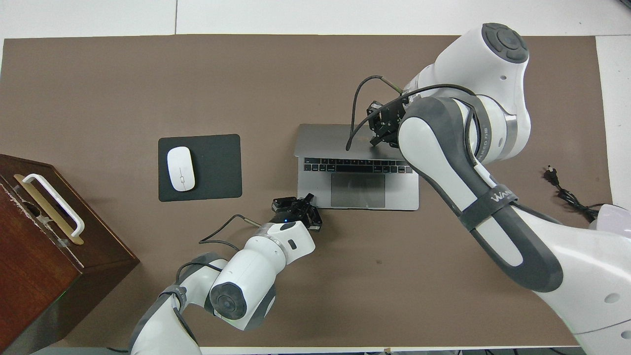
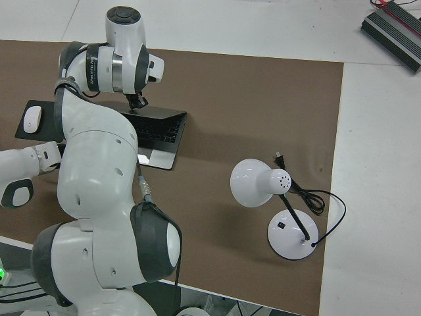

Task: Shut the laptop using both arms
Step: 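Press the screen further down onto the keyboard with the right gripper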

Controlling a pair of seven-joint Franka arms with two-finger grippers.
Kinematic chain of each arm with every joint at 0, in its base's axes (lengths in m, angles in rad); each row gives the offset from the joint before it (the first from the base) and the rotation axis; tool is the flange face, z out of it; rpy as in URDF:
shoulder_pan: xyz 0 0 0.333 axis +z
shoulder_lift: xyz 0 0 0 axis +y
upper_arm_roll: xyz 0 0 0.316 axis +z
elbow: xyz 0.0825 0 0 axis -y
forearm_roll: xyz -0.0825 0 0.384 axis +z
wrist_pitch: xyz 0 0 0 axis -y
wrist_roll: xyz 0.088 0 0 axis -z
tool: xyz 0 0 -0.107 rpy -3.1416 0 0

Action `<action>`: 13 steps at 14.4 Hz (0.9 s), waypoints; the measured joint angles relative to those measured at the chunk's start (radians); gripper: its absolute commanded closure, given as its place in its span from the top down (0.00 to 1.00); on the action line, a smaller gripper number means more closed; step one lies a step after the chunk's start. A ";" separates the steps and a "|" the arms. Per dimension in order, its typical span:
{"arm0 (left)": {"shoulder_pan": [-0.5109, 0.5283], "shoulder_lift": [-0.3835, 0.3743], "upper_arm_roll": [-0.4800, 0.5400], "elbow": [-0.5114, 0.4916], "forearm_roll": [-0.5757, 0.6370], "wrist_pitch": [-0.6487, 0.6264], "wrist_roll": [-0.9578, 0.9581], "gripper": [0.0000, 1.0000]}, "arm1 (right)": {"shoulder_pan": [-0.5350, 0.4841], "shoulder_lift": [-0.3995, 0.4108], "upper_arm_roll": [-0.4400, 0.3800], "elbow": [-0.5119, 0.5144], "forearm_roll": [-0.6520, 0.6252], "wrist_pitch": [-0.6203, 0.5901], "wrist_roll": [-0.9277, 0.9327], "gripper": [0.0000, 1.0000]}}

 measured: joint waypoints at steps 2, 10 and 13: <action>0.000 0.001 0.000 0.000 0.000 0.002 0.015 0.00 | 0.003 0.000 0.000 -0.012 -0.004 0.000 0.000 0.00; 0.000 0.003 -0.001 -0.002 0.000 0.009 0.068 0.00 | 0.004 -0.004 0.000 -0.070 -0.005 0.048 -0.035 0.00; -0.001 0.003 -0.001 -0.002 0.000 0.009 0.075 0.00 | 0.004 -0.005 0.000 -0.092 -0.005 0.073 -0.042 0.00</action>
